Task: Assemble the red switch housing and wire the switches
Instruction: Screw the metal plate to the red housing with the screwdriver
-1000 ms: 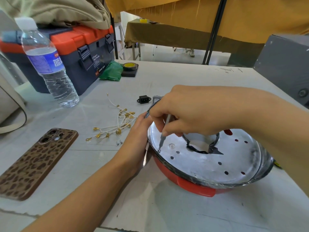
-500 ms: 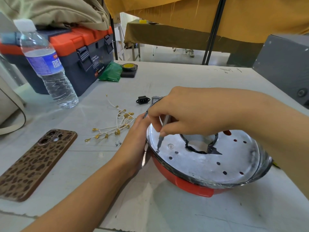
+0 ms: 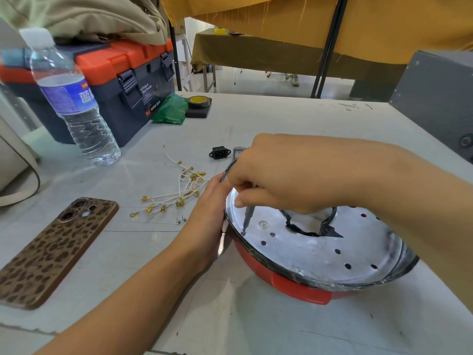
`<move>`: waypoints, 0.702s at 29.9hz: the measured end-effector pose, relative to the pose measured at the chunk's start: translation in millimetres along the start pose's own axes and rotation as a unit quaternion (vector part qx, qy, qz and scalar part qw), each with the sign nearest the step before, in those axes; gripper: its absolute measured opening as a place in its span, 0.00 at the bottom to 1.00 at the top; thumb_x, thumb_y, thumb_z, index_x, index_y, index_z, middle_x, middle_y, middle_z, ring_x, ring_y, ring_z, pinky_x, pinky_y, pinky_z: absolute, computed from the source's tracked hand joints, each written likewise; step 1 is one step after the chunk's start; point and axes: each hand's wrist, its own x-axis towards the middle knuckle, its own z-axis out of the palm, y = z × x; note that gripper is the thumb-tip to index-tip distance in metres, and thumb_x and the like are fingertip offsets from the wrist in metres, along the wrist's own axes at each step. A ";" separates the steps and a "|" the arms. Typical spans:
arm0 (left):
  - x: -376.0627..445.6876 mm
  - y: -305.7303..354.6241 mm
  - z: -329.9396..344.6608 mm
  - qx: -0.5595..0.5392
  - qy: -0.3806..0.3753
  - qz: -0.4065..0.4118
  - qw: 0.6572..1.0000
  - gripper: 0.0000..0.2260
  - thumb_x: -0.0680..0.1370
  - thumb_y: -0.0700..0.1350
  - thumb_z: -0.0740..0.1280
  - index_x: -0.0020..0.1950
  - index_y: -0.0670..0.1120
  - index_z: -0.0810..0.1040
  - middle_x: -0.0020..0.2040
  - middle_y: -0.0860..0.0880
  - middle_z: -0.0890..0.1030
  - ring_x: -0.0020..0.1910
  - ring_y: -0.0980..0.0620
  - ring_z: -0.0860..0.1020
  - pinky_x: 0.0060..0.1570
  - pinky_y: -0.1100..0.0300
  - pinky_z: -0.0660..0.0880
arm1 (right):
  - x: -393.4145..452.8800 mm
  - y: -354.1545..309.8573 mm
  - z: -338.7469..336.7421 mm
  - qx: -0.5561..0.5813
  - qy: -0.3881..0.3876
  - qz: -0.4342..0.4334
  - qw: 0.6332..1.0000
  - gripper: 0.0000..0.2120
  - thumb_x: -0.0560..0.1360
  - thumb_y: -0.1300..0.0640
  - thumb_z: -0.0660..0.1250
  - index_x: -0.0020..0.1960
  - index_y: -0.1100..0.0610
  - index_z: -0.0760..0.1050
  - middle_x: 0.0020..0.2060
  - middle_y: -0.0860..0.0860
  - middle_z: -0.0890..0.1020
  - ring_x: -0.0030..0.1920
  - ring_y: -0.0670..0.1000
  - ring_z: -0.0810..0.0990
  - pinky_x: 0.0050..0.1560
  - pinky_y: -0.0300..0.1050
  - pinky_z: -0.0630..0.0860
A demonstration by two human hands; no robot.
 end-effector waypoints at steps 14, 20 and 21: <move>1.9 -2.4 -0.7 -0.006 0.001 0.004 1.000 0.21 0.74 0.54 0.62 0.63 0.44 0.73 0.51 0.43 0.82 0.45 0.51 0.82 0.37 0.59 0.77 | -3.5 3.8 -1.3 0.046 -0.016 -0.002 0.999 0.12 0.75 0.56 0.67 0.36 0.47 0.68 0.33 0.42 0.72 0.35 0.39 0.70 0.40 0.35 0.69; 0.8 -0.3 -0.8 0.005 -0.003 -0.006 1.000 0.19 0.78 0.53 0.60 0.65 0.45 0.72 0.57 0.40 0.81 0.51 0.47 0.82 0.43 0.55 0.80 | -0.9 2.7 0.0 0.019 0.009 0.014 1.000 0.15 0.75 0.49 0.67 0.32 0.51 0.68 0.29 0.46 0.71 0.33 0.46 0.72 0.36 0.48 0.73; 0.6 -0.1 -0.5 0.005 -0.001 -0.008 1.000 0.18 0.79 0.53 0.59 0.65 0.44 0.72 0.58 0.40 0.80 0.54 0.45 0.81 0.49 0.51 0.79 | -0.6 1.4 0.0 0.004 0.015 0.019 1.000 0.18 0.76 0.47 0.66 0.31 0.51 0.66 0.28 0.46 0.69 0.31 0.46 0.70 0.33 0.47 0.70</move>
